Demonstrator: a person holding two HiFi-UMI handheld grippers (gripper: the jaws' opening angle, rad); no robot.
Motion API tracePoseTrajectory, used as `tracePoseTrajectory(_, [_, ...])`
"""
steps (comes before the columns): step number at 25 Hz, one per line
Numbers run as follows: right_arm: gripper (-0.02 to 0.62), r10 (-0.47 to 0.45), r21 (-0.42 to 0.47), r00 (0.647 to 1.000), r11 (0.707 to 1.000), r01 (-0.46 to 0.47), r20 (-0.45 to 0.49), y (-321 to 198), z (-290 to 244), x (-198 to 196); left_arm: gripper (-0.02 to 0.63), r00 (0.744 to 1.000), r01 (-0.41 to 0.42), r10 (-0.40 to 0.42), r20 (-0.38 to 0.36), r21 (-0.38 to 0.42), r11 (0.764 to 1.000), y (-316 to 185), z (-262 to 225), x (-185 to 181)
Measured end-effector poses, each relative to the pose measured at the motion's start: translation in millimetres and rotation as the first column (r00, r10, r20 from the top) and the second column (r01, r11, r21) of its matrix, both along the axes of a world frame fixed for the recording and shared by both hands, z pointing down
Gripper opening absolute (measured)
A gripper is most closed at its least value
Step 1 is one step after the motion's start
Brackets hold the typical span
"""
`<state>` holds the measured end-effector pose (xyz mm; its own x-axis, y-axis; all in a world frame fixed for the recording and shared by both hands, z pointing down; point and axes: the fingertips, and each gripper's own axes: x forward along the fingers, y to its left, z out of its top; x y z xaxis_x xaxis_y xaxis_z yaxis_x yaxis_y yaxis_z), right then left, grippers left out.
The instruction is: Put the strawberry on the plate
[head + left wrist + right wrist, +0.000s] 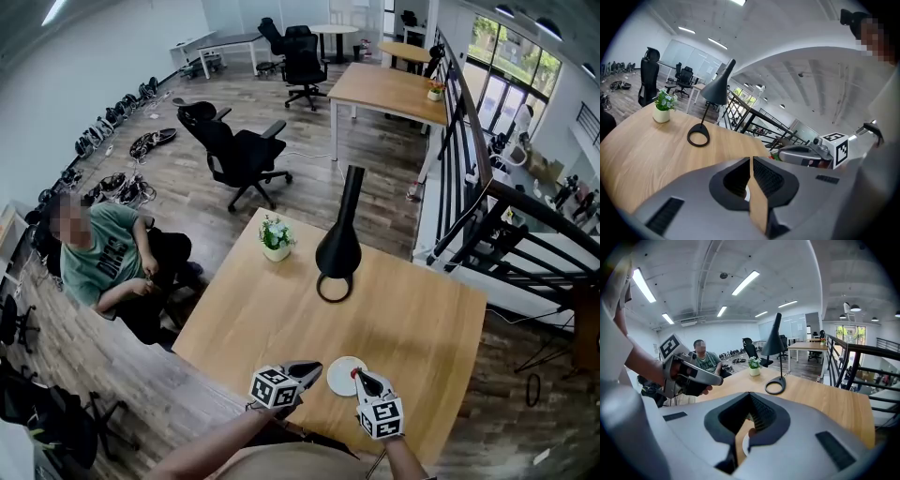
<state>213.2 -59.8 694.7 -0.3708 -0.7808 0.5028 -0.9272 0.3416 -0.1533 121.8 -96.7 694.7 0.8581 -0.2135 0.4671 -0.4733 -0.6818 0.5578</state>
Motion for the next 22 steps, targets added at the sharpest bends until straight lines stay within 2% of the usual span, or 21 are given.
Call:
tracePoseTrajectory(10, [0.003,-0.025,-0.144,1.0,0.989,0.023,-0.011,4.9,76.9,3.2,0.005,0.996,-0.045,0.045,0.075,-0.005,0.999,6.7,26.4,16.7])
tracePoseTrajectory(22, [0.003,-0.037,-0.314,0.999,0.949,0.024,-0.036,4.9,164.2,0.7,0.005,0.995,-0.035,0.036,0.098,-0.014,0.999,15.1,31.5,4.8])
